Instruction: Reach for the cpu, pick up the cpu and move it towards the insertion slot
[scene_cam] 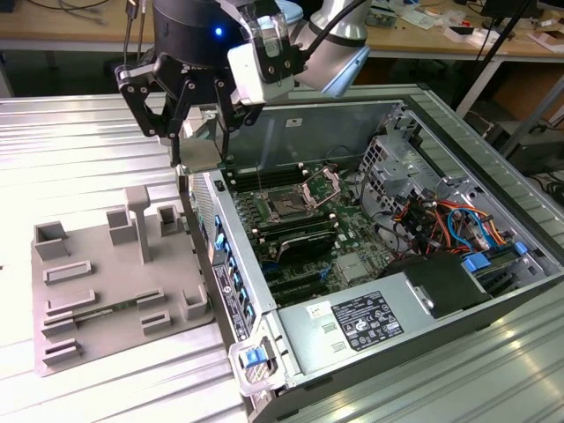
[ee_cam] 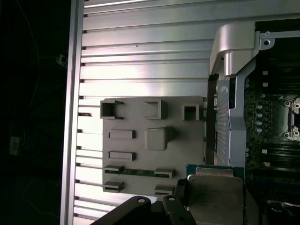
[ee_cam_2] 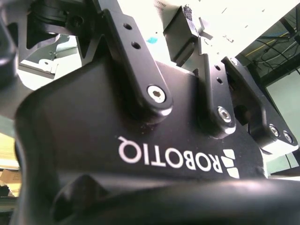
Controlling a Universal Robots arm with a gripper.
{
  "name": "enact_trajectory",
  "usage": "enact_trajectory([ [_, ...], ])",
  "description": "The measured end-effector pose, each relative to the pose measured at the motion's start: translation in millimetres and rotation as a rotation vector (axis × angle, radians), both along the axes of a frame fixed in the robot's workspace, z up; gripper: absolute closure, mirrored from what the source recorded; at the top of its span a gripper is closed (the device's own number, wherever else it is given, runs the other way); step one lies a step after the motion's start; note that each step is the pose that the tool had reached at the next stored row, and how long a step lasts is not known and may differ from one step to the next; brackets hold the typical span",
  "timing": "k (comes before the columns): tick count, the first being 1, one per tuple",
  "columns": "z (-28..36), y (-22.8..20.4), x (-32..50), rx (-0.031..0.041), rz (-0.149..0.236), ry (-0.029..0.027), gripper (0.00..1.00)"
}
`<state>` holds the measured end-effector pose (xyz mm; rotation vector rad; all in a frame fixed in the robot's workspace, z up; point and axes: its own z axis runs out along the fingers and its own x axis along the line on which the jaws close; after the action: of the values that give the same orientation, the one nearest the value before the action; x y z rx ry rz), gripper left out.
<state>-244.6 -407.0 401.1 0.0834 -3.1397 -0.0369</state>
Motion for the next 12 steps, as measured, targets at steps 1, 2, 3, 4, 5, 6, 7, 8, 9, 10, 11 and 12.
enact_trajectory([
  [1, 0.0, 0.0, 0.2, -0.0001, 0.0, 0.0, 0.45],
  [2, 0.0, 0.0, 0.6, -0.0001, 0.0, 0.0, 0.45],
  [3, -0.1, 0.0, 0.7, 0.0, 0.0, 0.0, 0.45],
  [4, -0.1, 0.0, 0.7, 0.0, 0.0, 0.0, 0.45],
  [5, -0.1, 0.0, 0.9, 0.0, 0.0, 0.0, 0.45],
  [6, -0.2, 0.0, 1.0, 0.0, 0.0, 0.0, 0.45],
  [7, -0.2, 0.0, 1.5, 0.0, 0.0, 0.0, 0.45],
  [8, -0.4, 0.0, 2.1, 0.0, 0.0, 0.0, 0.45],
  [9, -0.4, 0.0, 2.3, 0.0, 0.0, 0.0, 0.45],
  [10, -0.5, 0.0, 2.4, 0.0, 0.0, -0.0001, 0.45],
  [11, -0.5, 0.0, 2.8, 0.0, 0.0, 0.0, 0.45],
  [12, -0.6, 0.0, 3.1, 0.0, 0.0, -0.0001, 0.45],
])
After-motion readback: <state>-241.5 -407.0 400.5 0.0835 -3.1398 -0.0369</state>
